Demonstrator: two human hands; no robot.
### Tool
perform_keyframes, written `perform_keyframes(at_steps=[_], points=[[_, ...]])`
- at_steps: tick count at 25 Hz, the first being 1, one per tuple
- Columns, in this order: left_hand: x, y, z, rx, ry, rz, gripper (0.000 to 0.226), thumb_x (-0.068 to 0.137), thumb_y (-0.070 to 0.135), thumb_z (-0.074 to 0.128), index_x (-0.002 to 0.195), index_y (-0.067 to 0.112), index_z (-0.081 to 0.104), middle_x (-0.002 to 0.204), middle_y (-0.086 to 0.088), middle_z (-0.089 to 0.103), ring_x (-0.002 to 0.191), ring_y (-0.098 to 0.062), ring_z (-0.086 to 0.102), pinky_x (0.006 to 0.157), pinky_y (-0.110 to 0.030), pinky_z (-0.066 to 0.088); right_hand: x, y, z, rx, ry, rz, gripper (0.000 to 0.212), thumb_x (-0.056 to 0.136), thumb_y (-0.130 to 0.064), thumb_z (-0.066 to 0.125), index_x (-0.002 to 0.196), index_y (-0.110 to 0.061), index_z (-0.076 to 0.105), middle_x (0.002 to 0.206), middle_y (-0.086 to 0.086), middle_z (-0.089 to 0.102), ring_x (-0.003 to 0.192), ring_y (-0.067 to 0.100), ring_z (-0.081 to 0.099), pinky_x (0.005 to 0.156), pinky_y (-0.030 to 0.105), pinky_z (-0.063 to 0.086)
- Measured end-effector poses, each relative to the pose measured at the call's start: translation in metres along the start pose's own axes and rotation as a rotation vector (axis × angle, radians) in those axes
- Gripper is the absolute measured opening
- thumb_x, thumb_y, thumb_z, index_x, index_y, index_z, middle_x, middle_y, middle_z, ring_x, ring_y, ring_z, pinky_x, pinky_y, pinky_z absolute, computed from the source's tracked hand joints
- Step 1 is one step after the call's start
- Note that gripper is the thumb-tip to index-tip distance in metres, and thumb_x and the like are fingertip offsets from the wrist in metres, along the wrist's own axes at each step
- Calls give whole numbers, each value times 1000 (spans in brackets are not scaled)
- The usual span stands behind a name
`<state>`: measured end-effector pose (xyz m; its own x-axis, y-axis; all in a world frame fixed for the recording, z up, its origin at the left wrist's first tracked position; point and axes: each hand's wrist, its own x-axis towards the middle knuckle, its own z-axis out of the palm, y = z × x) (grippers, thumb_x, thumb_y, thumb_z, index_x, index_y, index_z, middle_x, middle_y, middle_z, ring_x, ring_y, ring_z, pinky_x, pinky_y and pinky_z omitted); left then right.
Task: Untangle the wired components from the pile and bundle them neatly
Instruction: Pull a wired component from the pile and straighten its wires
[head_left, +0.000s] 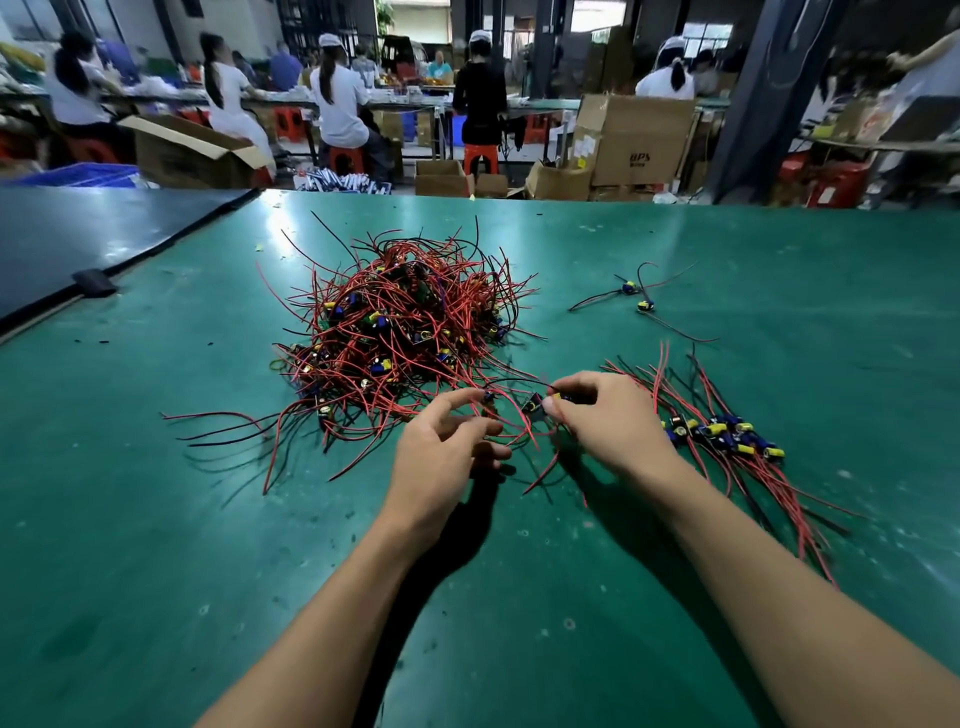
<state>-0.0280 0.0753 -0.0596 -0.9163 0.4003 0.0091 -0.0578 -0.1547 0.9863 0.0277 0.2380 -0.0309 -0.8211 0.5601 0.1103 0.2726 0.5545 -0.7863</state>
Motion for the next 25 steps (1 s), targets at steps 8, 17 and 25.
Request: perform_keyframes(at_steps=[8,17,25], points=[[-3,-7,1,545,-171,162,44,88,7,66,130,17,61,117,4,70,110,-7,64,104,-26,45,8,-33,-10,1107,-428,548,12,90,-18,62,92,-7,60,69,6,57,49,11,47,42,22,47],[-3,-5,1,561,-98,207,41,94,17,62,135,13,56,119,4,64,108,-5,59,104,-24,43,-7,-23,-12,1047,-291,279,15,86,-22,67,100,-16,70,77,-6,67,61,6,54,53,18,46],[-15,-1,9,476,-144,303,24,99,15,53,115,10,70,106,2,73,101,-9,66,94,-26,49,-44,14,2,972,-204,208,14,83,-4,72,96,-9,71,79,3,72,57,9,63,49,18,49]])
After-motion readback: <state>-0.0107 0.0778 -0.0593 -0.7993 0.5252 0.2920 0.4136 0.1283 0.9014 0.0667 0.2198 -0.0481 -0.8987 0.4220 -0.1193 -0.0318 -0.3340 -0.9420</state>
